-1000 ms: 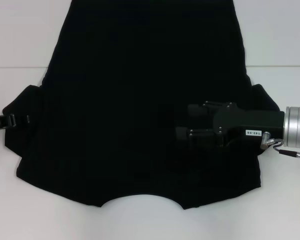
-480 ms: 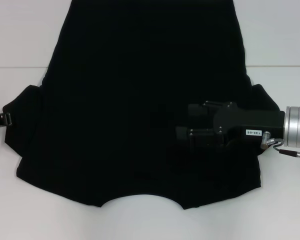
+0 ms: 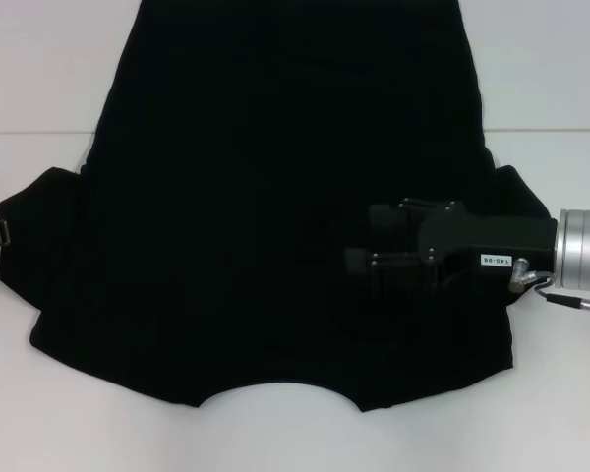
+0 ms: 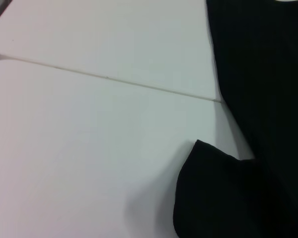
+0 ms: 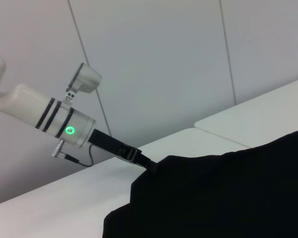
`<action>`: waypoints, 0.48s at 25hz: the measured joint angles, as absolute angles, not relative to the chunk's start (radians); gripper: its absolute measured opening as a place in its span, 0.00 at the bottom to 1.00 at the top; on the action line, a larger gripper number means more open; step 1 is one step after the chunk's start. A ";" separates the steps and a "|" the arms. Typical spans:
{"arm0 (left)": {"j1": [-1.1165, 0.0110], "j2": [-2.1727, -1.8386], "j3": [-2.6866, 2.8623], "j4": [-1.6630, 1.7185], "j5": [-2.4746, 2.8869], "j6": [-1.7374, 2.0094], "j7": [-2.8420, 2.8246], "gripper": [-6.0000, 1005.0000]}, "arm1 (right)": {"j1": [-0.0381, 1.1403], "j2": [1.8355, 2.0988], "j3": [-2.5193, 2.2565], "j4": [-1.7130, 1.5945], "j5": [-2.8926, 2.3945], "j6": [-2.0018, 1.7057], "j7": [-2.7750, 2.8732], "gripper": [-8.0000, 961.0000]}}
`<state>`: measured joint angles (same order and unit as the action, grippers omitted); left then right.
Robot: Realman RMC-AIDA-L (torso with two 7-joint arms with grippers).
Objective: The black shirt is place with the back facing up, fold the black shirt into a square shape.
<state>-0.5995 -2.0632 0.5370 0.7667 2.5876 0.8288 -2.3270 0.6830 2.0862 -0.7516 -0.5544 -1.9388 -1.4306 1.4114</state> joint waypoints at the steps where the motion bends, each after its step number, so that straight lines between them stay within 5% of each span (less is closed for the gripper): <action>1: -0.598 -2.063 0.537 0.770 2.588 0.830 -2.327 0.02 | 0.684 2.086 -0.752 -0.552 -1.939 -1.429 1.412 0.92; 12: -0.574 -2.068 0.529 0.817 2.584 0.832 -2.329 0.00 | 0.686 2.086 -0.753 -0.541 -1.939 -1.425 1.437 0.92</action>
<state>-0.5741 -2.0675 0.5286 0.8166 2.5841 0.8323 -2.3295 0.6857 2.0862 -0.7525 -0.5405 -1.9389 -1.4250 1.4371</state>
